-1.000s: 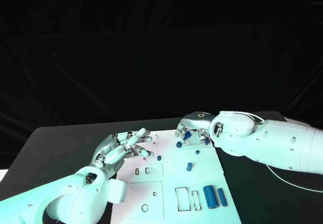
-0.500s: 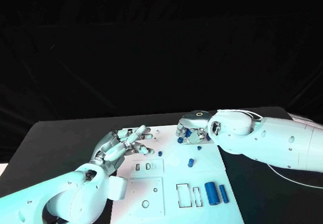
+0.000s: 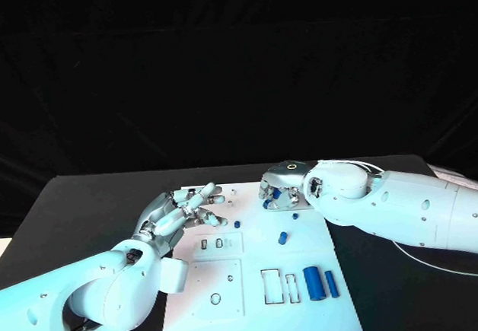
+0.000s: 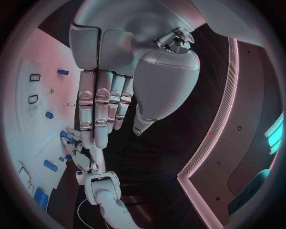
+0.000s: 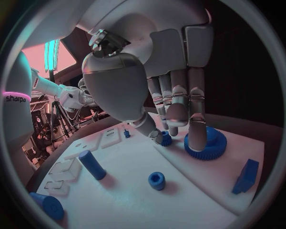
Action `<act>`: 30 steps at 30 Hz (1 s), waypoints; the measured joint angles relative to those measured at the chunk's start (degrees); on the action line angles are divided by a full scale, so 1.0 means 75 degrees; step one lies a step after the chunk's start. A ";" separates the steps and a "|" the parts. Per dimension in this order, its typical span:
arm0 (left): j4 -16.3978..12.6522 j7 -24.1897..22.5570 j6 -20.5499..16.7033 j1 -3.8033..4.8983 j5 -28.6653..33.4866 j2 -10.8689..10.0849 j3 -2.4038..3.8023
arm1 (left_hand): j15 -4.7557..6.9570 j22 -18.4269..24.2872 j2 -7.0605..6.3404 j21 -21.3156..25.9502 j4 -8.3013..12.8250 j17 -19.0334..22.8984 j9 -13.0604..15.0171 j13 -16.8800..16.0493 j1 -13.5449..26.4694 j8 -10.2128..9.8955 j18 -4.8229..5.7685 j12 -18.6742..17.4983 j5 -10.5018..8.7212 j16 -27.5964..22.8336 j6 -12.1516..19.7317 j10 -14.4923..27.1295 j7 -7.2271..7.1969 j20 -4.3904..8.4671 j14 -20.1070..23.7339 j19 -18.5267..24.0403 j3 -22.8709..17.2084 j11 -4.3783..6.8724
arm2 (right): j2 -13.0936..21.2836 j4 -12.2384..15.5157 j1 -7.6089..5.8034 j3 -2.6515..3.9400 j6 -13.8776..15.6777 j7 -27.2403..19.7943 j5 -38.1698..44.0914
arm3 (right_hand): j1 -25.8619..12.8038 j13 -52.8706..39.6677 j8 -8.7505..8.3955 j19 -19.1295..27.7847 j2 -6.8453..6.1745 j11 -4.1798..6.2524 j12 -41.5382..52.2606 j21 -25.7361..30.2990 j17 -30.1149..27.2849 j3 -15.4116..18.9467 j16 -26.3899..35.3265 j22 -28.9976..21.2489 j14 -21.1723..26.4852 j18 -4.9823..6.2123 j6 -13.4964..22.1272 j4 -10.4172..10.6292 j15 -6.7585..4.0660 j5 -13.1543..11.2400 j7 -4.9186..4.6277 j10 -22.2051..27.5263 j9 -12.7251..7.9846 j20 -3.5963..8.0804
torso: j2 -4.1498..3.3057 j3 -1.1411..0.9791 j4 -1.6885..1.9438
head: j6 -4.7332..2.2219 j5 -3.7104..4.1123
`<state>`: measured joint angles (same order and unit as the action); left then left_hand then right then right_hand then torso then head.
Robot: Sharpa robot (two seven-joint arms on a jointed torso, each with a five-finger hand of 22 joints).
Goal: Assemble the parts on the task board
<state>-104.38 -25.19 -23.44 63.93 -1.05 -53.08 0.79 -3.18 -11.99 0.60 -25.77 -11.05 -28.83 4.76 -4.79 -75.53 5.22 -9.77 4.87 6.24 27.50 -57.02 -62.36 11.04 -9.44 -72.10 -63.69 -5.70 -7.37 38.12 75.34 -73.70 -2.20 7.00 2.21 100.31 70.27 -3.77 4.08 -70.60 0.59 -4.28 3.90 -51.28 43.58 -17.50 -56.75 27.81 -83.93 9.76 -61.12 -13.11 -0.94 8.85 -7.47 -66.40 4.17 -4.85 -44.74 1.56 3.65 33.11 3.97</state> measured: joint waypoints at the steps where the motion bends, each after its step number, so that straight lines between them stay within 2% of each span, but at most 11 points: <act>1: 0.0000 0.0000 0.0000 0.0000 0.0005 0.0000 0.0000 | 0.0000 0.0000 0.0000 0.0000 0.0000 -0.0008 0.0000 0.0000 0.0000 0.0000 -0.0001 0.0000 0.0000 0.0000 0.0000 0.0000 0.0000 0.0000 0.0000 0.0000 0.0000 0.0000 | -0.0009 -0.0007 0.0000 0.0000 -0.0009 0.0003 0.0000 | 0.0000 0.0000 0.0000 0.0000 0.0000 0.0000 0.0000 0.0000 0.0017 -0.0020 -0.0021 0.0015 0.0000 0.0000 -0.0015 0.0020 0.0000 0.0000 -0.0013 0.0000 0.0000 0.0000 | -0.0004 0.0000 0.0000 | 0.0002 -0.0001; 16: -0.0005 0.0001 0.0000 0.0001 0.0089 -0.0016 0.0000 | -0.0026 -0.0008 0.0030 0.0001 0.0000 -0.0020 0.0000 0.0000 -0.0030 0.0000 -0.0001 0.0000 0.0000 0.0010 0.0000 0.0000 0.0000 0.0029 0.0027 0.0029 0.0000 0.0000 | -0.0121 -0.0147 -0.0010 0.0011 -0.0175 0.0067 0.0081 | 0.0002 -0.0004 0.0000 -0.0029 0.0002 0.0055 0.0003 -0.0359 0.0449 -0.0330 -0.0466 0.0379 0.0000 0.0000 -0.0264 0.0092 0.0000 -0.0031 0.0017 -0.0188 0.0046 0.0030 | -0.0027 0.0001 -0.0008 | 0.0075 -0.0031; 21: -0.0005 0.0002 0.0002 0.0001 0.0115 -0.0016 0.0000 | -0.0026 -0.0015 0.0030 0.0002 0.0000 -0.0029 0.0000 -0.0005 -0.0030 0.0001 -0.0001 0.0000 0.0000 0.0031 0.0000 0.0000 0.0000 0.0029 0.0026 0.0029 0.0000 0.0000 | -0.0130 -0.0147 -0.0010 0.0013 -0.0122 0.0075 0.0148 | 0.0140 -0.0005 0.0075 -0.0057 0.0108 0.0056 0.0061 -0.0575 0.0692 -0.0596 -0.0702 0.0622 -0.0001 0.0000 -0.0427 0.0044 -0.0001 -0.0216 0.0015 -0.0362 0.0075 0.0058 | -0.0032 0.0001 -0.0011 | 0.0076 -0.0031; 24: -0.0002 0.0002 0.0002 0.0001 0.0129 -0.0016 0.0000 | -0.0026 -0.0015 0.0030 -0.0026 0.0000 -0.0028 0.0001 -0.0005 -0.0030 0.0001 -0.0001 0.0000 0.0000 0.0031 0.0000 0.0000 0.0000 0.0029 0.0027 0.0029 0.0000 0.0000 | -0.0111 -0.0108 0.0002 0.0000 0.0041 0.0078 0.0178 | 0.0200 -0.0006 0.0090 -0.0085 0.0135 0.0043 0.0062 -0.0736 0.0869 -0.0784 -0.0875 0.0794 -0.0028 0.0000 -0.0479 0.0062 -0.0028 -0.0368 0.0040 -0.0424 0.0117 0.0086 | -0.0035 0.0000 -0.0012 | 0.0064 -0.0037; 30: 0.0010 0.0004 0.0002 0.0001 0.0146 -0.0009 0.0000 | 0.0000 -0.0029 0.0030 -0.0026 0.0000 -0.0066 0.0001 -0.0004 -0.0030 -0.0035 0.0000 -0.0044 0.0000 0.0066 0.0000 0.0000 0.0000 0.0029 0.0054 0.0029 -0.0001 0.0000 | -0.0099 0.0003 0.0010 0.0006 0.0542 0.0079 0.0161 | 0.0227 -0.0010 0.0088 -0.0180 0.0162 0.0043 0.0059 -0.0920 0.0935 -0.0908 -0.0933 0.1067 -0.0028 -0.0001 -0.0503 0.0144 -0.0028 -0.0400 0.0015 -0.0424 0.0133 0.0071 | -0.0038 0.0001 -0.0007 | 0.0037 -0.0053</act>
<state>-104.31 -25.16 -23.42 63.94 0.04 -53.15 0.79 -3.18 -12.20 0.83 -25.96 -11.05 -29.32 4.76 -4.82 -75.76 4.95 -9.77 4.54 6.24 28.00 -57.02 -62.36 11.04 -9.22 -71.70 -63.47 -5.71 -7.37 37.38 75.37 -73.62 -2.15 11.07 2.80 101.51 71.98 -3.85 4.74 -71.95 1.81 -3.95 4.34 -58.18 50.59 -24.31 -63.74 35.81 -84.14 9.76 -64.90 -12.03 -1.15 5.85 -7.36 -69.58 5.16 -4.32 -45.02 1.57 3.60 33.38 3.58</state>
